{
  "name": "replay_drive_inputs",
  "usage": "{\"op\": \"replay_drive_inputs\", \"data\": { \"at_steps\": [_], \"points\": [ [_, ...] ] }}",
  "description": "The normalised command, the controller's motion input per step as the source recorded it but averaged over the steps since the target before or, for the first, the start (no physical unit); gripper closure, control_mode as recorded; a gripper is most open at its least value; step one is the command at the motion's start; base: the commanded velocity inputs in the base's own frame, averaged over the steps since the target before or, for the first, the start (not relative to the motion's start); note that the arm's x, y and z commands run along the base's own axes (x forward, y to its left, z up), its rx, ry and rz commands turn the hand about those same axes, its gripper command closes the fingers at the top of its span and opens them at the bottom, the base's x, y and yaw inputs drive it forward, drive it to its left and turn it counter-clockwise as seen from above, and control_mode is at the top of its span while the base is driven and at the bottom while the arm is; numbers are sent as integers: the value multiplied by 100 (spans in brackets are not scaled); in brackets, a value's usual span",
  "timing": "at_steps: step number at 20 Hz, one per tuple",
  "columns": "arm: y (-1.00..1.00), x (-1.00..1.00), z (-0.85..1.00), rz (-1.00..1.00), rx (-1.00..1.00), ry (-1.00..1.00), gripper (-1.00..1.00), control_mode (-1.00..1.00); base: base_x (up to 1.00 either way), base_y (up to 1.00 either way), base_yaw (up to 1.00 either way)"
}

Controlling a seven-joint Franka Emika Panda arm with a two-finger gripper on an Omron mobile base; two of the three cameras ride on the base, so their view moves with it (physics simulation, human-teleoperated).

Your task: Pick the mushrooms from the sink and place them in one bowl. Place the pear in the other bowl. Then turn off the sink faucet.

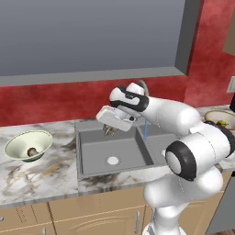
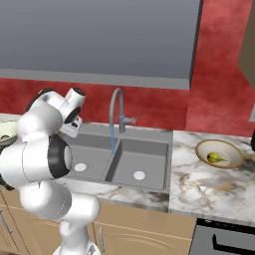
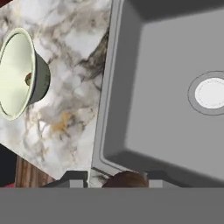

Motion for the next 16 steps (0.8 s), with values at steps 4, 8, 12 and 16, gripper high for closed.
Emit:
{"op": "replay_drive_inputs", "data": {
  "at_steps": [4, 8, 12, 16],
  "points": [
    [100, 0, 2, 9, 0, 2, 100, -100, 0, 0, 0],
    [100, 0, 3, 7, 0, 4, 100, -100, 0, 0, 0],
    [100, 6, 3, 6, 0, 6, 100, -100, 0, 0, 0],
    [100, 21, 2, 4, 0, 9, 100, -100, 0, 0, 0]
  ]
}}
